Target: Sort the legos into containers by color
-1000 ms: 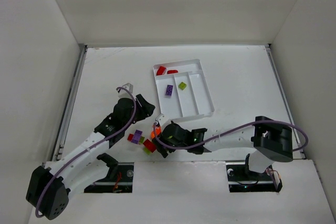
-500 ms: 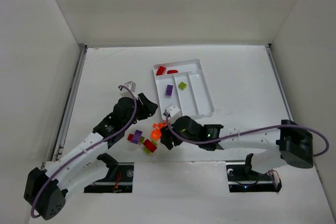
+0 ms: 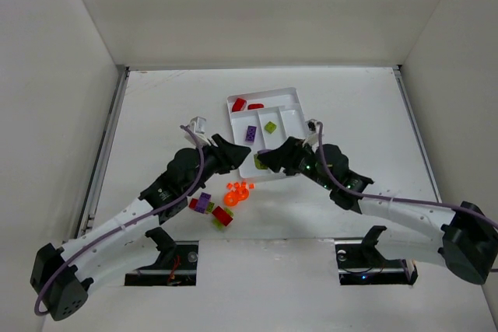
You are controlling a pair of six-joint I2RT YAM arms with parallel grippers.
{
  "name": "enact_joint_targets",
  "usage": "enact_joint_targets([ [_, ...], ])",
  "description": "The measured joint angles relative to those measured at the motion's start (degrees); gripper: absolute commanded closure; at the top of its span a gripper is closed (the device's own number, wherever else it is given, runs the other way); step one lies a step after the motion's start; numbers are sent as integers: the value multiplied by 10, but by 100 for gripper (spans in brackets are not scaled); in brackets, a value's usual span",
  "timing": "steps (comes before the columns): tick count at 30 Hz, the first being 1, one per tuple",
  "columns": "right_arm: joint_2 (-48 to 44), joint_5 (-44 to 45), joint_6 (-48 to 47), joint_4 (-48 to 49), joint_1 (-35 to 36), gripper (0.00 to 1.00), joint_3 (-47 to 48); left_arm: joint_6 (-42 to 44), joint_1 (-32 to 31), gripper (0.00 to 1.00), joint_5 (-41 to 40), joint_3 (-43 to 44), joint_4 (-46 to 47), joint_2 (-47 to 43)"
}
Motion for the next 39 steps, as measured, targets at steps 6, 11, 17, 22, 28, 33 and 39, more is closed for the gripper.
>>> enact_joint_targets([
  [6, -4, -41, 131, 133, -53, 48, -44, -81, -3, 57, 0, -53, 128, -7],
  [11, 12, -64, 207, 221, -66, 48, -66, -124, 1, 52, 12, -63, 183, 24],
  [17, 60, -87, 282, 324, -72, 47, -82, -153, 0, 51, 29, -63, 231, 49],
  [22, 101, -95, 327, 387, -77, 47, -86, -168, 1, 52, 36, -63, 249, 52],
  [28, 133, -99, 363, 449, -84, 47, -86, -177, 7, 52, 37, -64, 260, 52],
  [33, 155, -99, 382, 495, -87, 47, -86, -184, 12, 53, 41, -72, 263, 53],
  [39, 182, -106, 393, 521, -88, 47, -86, -189, 20, 55, 52, -73, 264, 72],
])
